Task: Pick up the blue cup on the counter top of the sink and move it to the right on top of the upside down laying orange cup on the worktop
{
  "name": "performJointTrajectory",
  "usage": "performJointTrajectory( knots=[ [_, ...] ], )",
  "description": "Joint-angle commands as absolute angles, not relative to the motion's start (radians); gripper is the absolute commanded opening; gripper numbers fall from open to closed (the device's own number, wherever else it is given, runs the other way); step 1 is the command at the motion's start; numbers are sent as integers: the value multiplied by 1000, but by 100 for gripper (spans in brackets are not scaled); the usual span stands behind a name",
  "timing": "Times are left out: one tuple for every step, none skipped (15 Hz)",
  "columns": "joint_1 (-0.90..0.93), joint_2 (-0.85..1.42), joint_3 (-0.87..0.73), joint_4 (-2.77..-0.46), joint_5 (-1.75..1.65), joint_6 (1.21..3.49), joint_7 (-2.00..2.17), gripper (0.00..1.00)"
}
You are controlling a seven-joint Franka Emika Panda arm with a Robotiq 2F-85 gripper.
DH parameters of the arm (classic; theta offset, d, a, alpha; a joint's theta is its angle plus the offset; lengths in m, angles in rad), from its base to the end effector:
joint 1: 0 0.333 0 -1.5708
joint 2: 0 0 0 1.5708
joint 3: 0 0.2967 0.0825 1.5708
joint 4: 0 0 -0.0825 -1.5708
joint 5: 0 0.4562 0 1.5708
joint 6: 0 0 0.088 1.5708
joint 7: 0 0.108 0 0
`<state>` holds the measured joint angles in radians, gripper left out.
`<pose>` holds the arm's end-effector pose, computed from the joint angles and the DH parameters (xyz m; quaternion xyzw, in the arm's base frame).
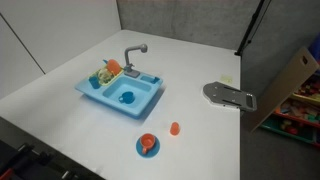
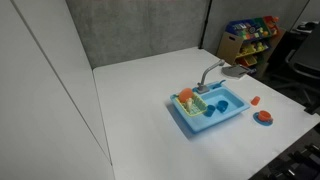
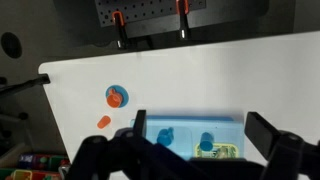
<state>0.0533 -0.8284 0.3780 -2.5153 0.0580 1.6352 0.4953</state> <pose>0.3536 0.1684 0.4894 0.9883 -0.0982 0.0031 0.1168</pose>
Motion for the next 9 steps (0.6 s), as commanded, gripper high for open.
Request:
performJointTrajectory(
  knots=[
    [64,-825,370,-2514,52,1634,502,100],
    [64,-825,370,-2514,52,1634,502,100],
    [64,-825,370,-2514,52,1634,502,100],
    [64,-825,370,-2514,52,1634,502,100],
    [61,-815,374,-2505,47,1634,501,100],
    [63,-799,371,-2492,48,1630,490,100],
    [58,-784,372,-2483,43,1634,489,100],
    [53,-770,376,-2475,36,1638,492,100],
    [52,-757,374,-2468,32,1641,490,100]
  ],
)
